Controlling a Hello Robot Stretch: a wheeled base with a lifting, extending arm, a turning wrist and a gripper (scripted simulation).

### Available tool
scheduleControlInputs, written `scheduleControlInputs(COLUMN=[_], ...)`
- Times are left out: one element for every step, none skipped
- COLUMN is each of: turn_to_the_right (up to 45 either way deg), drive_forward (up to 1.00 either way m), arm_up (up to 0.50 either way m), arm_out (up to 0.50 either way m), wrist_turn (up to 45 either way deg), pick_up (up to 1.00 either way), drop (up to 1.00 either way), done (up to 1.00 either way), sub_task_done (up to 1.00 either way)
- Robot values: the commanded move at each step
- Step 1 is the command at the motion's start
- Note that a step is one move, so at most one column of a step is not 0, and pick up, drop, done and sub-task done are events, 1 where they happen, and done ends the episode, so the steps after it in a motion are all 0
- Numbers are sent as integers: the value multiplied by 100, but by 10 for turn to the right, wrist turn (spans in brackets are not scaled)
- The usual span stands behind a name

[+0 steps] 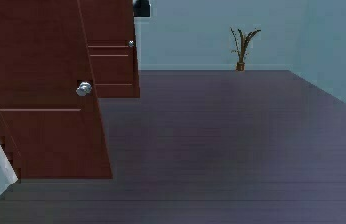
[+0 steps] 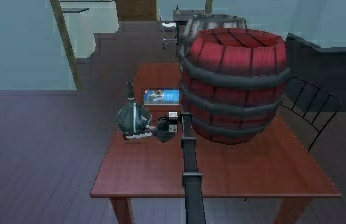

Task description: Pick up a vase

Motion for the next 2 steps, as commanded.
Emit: scheduleControlInputs(turn_to_the_right=[0,0], drive_forward=[0,0], arm_up=[10,0], arm_out=[0,0], wrist_turn=[0,0], pick_up=[0,0], drop=[0,0], done=[0,100], sub_task_done=[0,0])
